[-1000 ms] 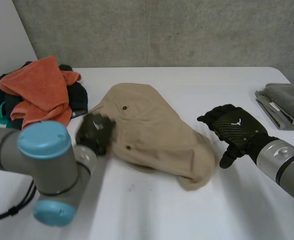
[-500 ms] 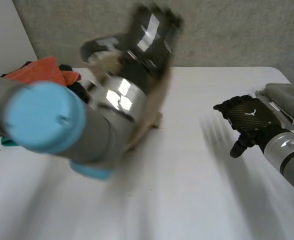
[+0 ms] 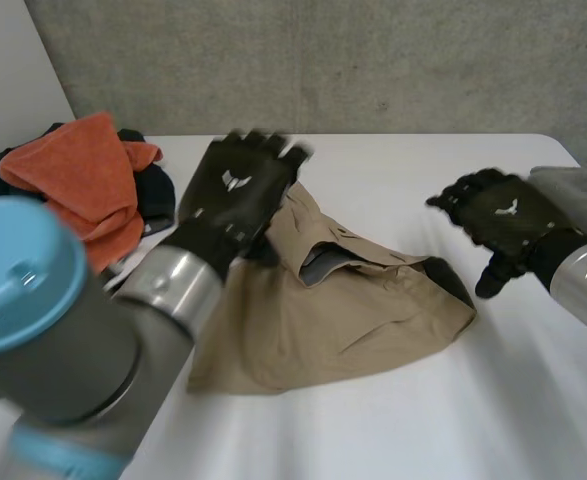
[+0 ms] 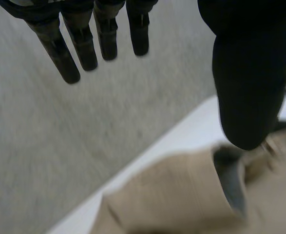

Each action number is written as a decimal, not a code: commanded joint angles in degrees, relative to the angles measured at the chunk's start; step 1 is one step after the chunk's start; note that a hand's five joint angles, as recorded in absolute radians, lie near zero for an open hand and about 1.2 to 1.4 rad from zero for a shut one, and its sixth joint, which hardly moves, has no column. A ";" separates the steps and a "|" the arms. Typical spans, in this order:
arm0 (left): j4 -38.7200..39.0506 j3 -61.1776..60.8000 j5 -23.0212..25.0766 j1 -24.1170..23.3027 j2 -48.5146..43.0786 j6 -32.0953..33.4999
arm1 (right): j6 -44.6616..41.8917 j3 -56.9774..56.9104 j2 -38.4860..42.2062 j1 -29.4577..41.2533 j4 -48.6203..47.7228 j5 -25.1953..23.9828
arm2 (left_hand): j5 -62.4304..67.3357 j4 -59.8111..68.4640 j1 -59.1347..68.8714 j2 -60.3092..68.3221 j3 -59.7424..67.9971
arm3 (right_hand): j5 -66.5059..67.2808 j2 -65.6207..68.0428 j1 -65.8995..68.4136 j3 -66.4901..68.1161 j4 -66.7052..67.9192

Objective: Fold the laundry.

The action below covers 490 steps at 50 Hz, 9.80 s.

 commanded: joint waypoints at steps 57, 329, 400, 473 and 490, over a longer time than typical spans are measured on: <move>-8.00 17.72 -7.20 2.73 10.83 16.70 | -4.10 -35.56 -8.45 -0.66 30.30 4.17 | 62.73 62.76 62.35 62.80 62.88 | 67.09 67.18 66.52 67.56 68.06; -27.96 40.07 4.11 -2.55 -22.68 2.12 | 13.39 -0.87 7.82 10.15 -18.72 11.64 | -7.27 -7.24 -7.65 -7.20 -7.12 | -2.91 -2.82 -3.48 -2.44 -1.94; -21.01 30.04 15.83 -1.58 -12.99 -5.36 | 28.50 -41.96 37.50 -15.66 -36.58 -2.41 | -6.72 -6.69 -7.10 -6.65 -6.57 | 67.09 67.18 66.52 67.56 68.06; -13.81 29.95 10.04 -4.66 -5.08 -4.93 | 5.55 -37.95 25.41 -41.10 -25.06 9.36 | -6.89 -6.86 -7.26 -6.82 -6.73 | -2.91 -2.82 -3.48 -2.44 -1.94; -6.70 34.77 7.20 31.97 -23.06 16.49 | 14.90 4.94 0.87 -8.66 -33.42 -6.37 | -7.27 -7.24 -7.65 -7.20 -7.12 | -2.91 -2.82 -3.48 -2.44 -1.94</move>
